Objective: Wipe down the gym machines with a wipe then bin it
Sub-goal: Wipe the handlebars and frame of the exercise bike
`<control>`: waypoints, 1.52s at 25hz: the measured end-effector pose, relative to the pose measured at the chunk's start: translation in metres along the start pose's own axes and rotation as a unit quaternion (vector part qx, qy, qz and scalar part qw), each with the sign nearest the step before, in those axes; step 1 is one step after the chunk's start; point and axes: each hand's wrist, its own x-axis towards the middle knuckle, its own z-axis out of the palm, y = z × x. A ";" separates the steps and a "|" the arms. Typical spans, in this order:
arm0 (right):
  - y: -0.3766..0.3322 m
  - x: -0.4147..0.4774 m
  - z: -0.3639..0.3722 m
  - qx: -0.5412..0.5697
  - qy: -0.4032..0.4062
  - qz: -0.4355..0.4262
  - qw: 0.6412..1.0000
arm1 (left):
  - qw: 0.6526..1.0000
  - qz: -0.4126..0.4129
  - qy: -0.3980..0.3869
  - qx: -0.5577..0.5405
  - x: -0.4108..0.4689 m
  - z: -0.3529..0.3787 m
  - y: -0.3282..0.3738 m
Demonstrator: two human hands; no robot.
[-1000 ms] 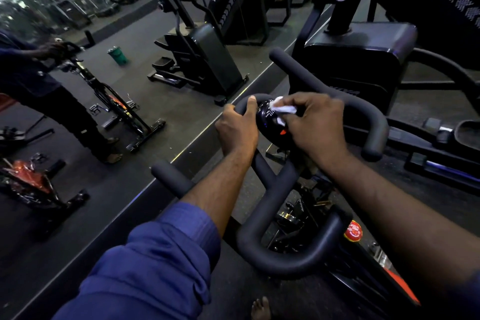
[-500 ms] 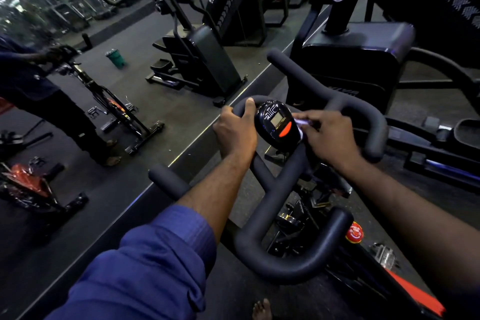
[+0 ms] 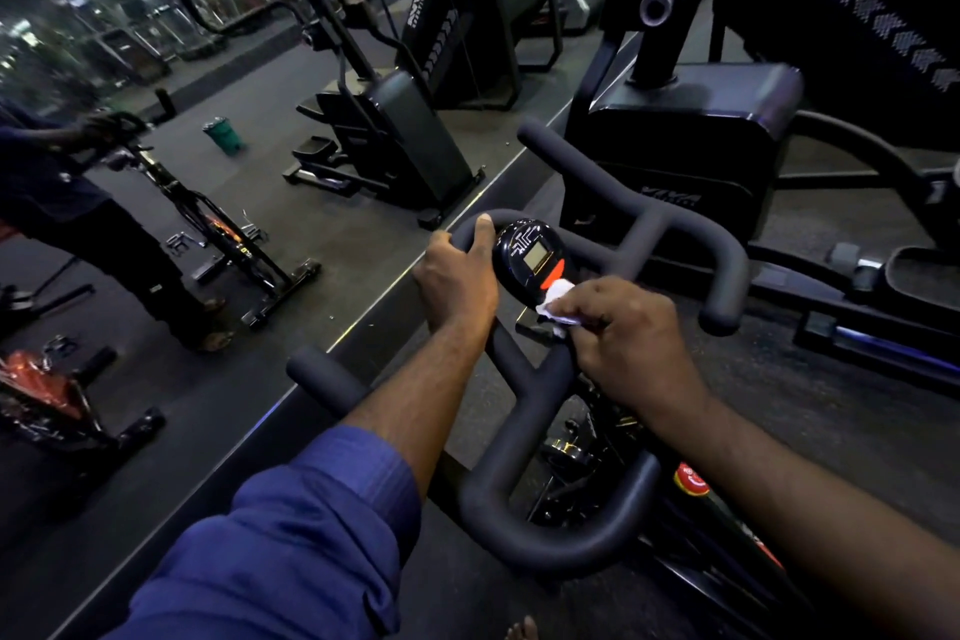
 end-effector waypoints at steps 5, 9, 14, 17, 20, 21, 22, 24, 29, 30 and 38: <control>0.000 0.000 -0.001 0.015 -0.011 -0.036 0.999 | 1.000 -0.006 -0.004 0.000 -0.001 -0.001 0.001; 0.007 0.003 0.000 0.028 0.015 -0.010 0.999 | 1.000 -0.011 -0.007 0.002 -0.002 0.000 0.001; -0.001 0.007 -0.008 0.014 -0.105 -0.245 0.964 | 1.000 -0.011 0.000 0.002 0.000 0.001 -0.002; 0.001 0.039 -0.004 0.023 -0.094 -0.213 0.972 | 1.000 -0.021 0.001 0.001 0.001 0.000 -0.001; 0.013 0.044 0.002 0.045 0.012 -0.052 0.998 | 1.000 -0.023 -0.002 0.002 0.001 0.001 0.000; 0.013 0.039 0.002 0.046 0.020 -0.047 0.998 | 1.000 -0.023 -0.003 0.003 0.001 0.001 0.000; 0.010 0.035 0.002 0.047 0.011 -0.088 0.995 | 1.000 -0.024 -0.001 0.005 0.001 0.001 0.000; -0.001 0.045 -0.002 0.059 -0.075 -0.243 0.965 | 1.000 -0.016 0.001 0.008 0.003 0.002 -0.003; -0.005 0.116 0.008 0.079 -0.201 -0.186 0.958 | 1.000 -0.010 0.020 0.001 0.004 0.005 -0.003; 0.002 0.121 0.009 0.095 -0.205 -0.120 0.967 | 1.000 -0.010 0.021 0.002 0.004 0.006 -0.003; 0.021 0.020 -0.009 -0.014 -0.102 0.104 0.989 | 0.999 -0.013 0.020 0.023 0.005 0.006 0.001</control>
